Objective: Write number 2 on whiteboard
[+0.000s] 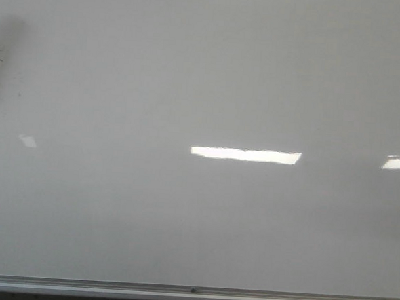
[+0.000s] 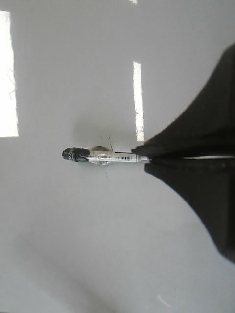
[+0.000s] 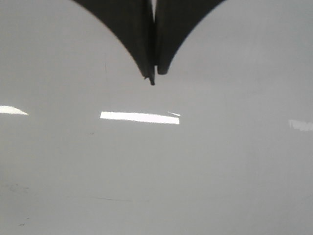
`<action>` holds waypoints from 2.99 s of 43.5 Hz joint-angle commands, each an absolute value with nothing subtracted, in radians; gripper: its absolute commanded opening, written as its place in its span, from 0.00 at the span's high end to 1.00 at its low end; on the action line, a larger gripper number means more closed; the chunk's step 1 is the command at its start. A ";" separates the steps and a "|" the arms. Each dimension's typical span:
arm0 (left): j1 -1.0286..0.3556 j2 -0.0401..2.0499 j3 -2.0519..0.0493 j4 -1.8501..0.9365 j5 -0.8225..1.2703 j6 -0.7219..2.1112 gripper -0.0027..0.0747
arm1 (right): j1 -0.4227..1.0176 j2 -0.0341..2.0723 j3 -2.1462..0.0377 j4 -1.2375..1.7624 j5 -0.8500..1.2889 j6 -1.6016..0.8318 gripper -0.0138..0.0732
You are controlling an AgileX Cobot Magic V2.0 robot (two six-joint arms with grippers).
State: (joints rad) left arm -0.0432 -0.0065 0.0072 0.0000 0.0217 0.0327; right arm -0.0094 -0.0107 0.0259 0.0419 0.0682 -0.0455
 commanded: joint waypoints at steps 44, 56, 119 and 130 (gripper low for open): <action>-0.042 -0.020 -0.001 0.000 -0.185 0.034 0.99 | -0.009 -0.030 0.004 0.039 -0.110 -0.052 0.92; -0.042 -0.009 -0.247 0.000 -0.044 0.034 0.99 | -0.009 -0.019 -0.243 0.039 -0.026 -0.051 0.92; -0.042 0.573 -0.612 -0.035 0.530 0.034 0.35 | -0.009 0.538 -0.710 0.039 0.670 -0.054 0.27; -0.042 0.732 -0.674 -0.033 0.497 0.040 0.24 | -0.009 0.538 -0.710 0.039 0.672 -0.054 0.21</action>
State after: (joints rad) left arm -0.0432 0.6760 -0.6137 -0.0309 0.5926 0.0390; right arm -0.0094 0.5279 -0.6793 0.0419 0.7336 -0.0456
